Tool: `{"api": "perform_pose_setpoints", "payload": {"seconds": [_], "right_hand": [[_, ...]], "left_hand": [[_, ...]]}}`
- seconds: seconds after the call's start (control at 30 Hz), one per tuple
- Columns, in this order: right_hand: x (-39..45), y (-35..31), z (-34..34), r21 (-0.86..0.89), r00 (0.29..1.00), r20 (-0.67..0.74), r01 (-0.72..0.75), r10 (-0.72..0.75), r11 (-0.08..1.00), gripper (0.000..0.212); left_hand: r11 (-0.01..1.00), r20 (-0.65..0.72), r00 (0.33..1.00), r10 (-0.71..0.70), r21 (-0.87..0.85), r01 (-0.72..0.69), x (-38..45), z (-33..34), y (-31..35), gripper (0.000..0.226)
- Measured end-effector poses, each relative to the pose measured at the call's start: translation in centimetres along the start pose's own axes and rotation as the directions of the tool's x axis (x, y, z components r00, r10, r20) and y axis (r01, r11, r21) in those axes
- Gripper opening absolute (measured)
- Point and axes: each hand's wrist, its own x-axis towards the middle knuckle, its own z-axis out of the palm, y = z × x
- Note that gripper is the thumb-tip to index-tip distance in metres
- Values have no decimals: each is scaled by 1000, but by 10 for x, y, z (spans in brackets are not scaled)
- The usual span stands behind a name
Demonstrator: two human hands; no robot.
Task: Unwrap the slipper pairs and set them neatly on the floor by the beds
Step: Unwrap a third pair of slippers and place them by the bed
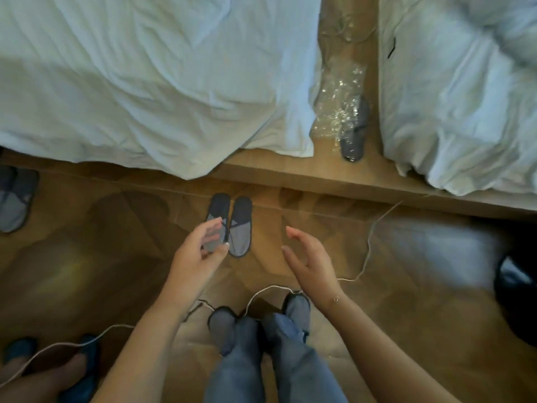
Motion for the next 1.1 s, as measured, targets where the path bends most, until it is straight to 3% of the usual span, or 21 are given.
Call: {"api": "perform_pose_setpoints", "payload": {"seconds": [0.23,0.53,0.83,1.1], "right_hand": [[-87,-97,-119,52,999,-50,-10,12,999,41],[-125,-134,-215,219,971,-221,-45,94,975,37],[-38,-121,-294,431,956,-250,-30,151,902,32],[114,-76,-392,380,982,-156,-42,109,924,34]], "left_hand": [[991,94,987,131,4,-132,-82,9,139,41],[981,163,968,191,-59,-183,-108,40,240,40],[964,196,947,253,32,-264,-41,86,326,33],[963,117,965,233,111,-246,73,165,417,34]]}}
